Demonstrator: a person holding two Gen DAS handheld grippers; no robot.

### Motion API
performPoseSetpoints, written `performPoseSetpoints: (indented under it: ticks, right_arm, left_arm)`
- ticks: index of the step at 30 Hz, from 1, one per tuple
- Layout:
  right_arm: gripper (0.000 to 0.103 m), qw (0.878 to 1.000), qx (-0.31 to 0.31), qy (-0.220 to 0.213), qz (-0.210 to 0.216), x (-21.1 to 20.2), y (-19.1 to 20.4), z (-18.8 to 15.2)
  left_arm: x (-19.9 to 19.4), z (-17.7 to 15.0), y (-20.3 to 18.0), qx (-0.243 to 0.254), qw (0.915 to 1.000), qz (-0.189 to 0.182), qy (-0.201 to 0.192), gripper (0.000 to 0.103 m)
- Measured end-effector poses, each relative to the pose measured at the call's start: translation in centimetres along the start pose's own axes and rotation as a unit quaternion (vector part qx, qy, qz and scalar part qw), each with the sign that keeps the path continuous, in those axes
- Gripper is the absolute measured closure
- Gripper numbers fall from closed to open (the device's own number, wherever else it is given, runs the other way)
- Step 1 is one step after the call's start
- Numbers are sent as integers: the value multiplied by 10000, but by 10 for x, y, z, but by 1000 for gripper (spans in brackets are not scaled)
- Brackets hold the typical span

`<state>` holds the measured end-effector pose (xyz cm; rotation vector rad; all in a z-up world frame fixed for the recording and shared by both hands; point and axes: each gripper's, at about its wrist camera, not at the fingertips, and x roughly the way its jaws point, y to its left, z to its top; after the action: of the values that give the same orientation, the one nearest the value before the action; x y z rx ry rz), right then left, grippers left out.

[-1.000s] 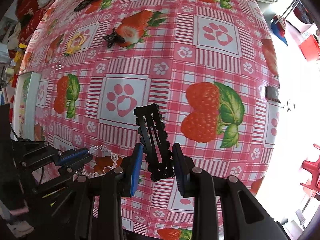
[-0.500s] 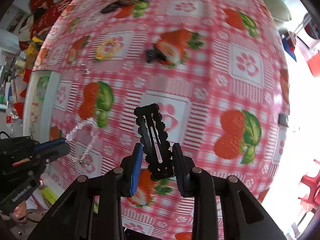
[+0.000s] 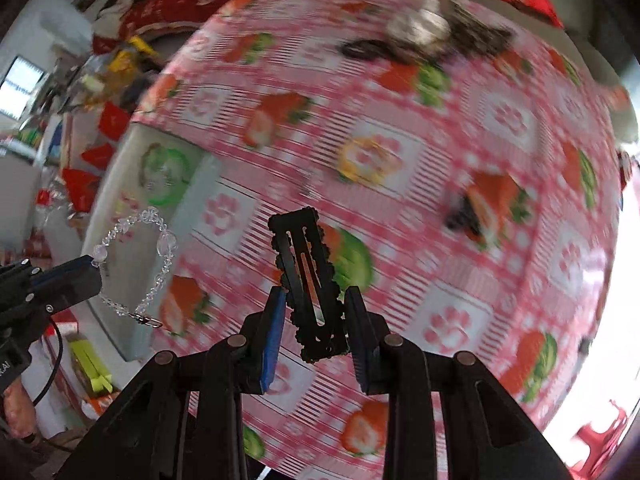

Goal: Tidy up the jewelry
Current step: 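Carry the snap clip and crystal bracelet into the white tray and open both tools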

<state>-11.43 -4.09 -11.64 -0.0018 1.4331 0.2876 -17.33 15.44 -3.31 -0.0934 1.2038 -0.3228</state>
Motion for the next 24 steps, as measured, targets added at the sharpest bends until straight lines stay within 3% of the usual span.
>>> performPoseSetpoints:
  ticks: [7,18,24]
  right_arm:
    - [70,9973,-697,62,232,15,71,33]
    - [70,9838,-1618,701,326,77,169,42]
    - [70,9768,-1874,1014,190,110,198,37]
  left_arm:
    - [-21,-9,60,-554,9983,142,-146,93]
    - [14,-53,140,-1478,9886,226,198,93]
    - [25,-67,159,-1543,9868,386,304,93]
